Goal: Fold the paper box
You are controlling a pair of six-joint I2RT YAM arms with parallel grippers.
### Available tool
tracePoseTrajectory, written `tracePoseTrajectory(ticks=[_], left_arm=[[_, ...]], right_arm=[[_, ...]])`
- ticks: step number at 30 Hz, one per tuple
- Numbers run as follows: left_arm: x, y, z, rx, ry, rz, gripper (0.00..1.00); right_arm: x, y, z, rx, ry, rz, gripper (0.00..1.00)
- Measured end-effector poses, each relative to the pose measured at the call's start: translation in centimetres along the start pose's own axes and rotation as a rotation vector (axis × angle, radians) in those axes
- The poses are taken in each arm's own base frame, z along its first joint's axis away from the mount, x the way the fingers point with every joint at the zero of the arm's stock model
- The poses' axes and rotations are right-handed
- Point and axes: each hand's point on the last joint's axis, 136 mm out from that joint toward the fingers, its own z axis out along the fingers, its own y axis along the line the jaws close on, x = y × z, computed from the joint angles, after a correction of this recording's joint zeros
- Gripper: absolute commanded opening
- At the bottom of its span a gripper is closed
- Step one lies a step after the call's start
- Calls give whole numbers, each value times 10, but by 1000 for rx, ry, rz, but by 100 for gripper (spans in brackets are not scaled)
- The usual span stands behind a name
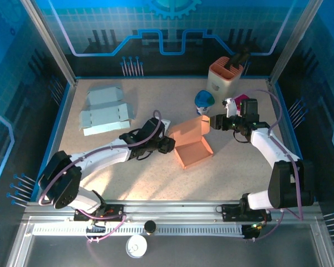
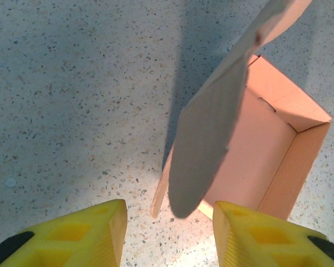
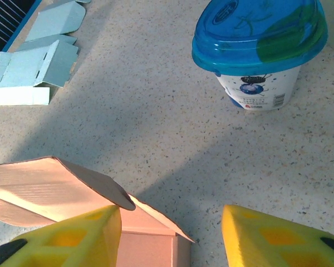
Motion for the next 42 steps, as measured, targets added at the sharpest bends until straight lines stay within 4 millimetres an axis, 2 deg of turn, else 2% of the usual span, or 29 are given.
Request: tracePoseTrajectory(ticks=[9,12,23,28,34,36,42], left_arm=[[-8,-4,6,1,-4,50,29],[-8,-3,7,-4,-3,65,20],[-11,3,7,-42,-1,115,0],[-11,11,5,-59,15,154,0],[-17,55,-4,-90,28,169,0],[-19,64,-9,-104,26,180,0],[-17,65,-10,-103,40,234,0]], right_arm=[[-1,4,1,-14,-4,1,48],[-1,4,1,-17,-3,1,47],[1,13,4,-35,6,-25,50],[2,22,7,-53,9,-77,52],[19,36,13,-78,26,-166,54],[25,42,17,-93,37,-201,55],[35,63,28,-126,58,-321,57]])
